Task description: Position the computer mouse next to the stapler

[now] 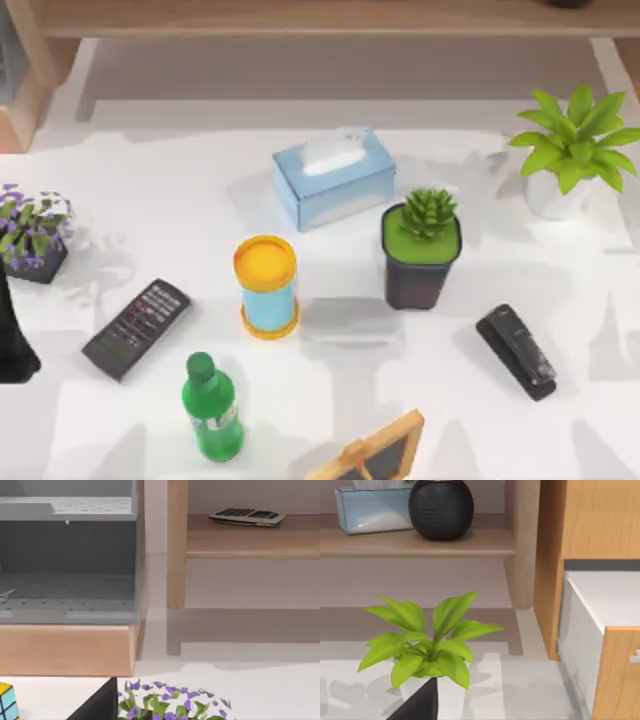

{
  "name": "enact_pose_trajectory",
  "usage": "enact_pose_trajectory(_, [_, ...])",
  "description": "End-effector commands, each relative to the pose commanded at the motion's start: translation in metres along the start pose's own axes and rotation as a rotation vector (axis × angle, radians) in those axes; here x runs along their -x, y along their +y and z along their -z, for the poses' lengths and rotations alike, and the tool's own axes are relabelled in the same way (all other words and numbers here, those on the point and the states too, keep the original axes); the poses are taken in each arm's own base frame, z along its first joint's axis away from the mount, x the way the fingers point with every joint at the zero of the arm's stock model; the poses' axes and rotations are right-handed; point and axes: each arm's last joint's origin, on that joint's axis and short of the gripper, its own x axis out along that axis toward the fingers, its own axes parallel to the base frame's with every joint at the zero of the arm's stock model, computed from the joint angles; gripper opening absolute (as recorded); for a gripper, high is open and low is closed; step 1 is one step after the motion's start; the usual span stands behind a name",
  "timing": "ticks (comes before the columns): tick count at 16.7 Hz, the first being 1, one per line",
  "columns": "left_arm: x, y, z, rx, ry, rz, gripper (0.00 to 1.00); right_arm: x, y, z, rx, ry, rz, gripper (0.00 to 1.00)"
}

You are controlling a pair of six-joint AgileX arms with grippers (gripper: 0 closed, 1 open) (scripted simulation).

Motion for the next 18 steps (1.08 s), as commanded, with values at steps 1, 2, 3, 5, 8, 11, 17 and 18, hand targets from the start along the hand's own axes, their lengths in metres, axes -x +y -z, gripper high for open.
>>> enact_pose_trajectory(1, [0.0, 0.0, 0.0, 0.0, 0.0, 0.0, 1.0, 0.0, 0.0, 0.0, 0.0, 0.0, 0.0, 1.0])
enact_pose_trajectory(2, [0.0, 0.0, 0.0, 0.0, 0.0, 0.0, 1.0, 0.0, 0.0, 0.0, 0.0, 0.0, 0.0, 1.0])
enact_pose_trajectory(3, [0.0, 0.0, 0.0, 0.0, 0.0, 0.0, 1.0, 0.0, 0.0, -0.002, 0.0, 0.009, 0.004, 1.0])
enact_pose_trajectory(5, [0.0, 0.0, 0.0, 0.0, 0.0, 0.0, 1.0, 0.0, -0.003, -0.01, -0.003, 0.056, 0.023, 1.0])
enact_pose_trajectory(8, [0.0, 0.0, 0.0, 0.0, 0.0, 0.0, 1.0, -0.004, -0.009, -0.038, -0.014, 0.183, 0.08, 1.0])
enact_pose_trajectory(11, [0.0, 0.0, 0.0, 0.0, 0.0, 0.0, 1.0, -0.021, -0.019, -0.084, -0.038, 0.359, 0.156, 1.0])
enact_pose_trajectory(17, [0.0, 0.0, 0.0, 0.0, 0.0, 0.0, 1.0, -0.126, -0.067, -0.175, -0.111, 0.745, 0.287, 1.0])
enact_pose_trajectory(18, [0.0, 0.0, 0.0, 0.0, 0.0, 0.0, 1.0, -0.152, -0.079, -0.181, -0.123, 0.809, 0.299, 1.0])
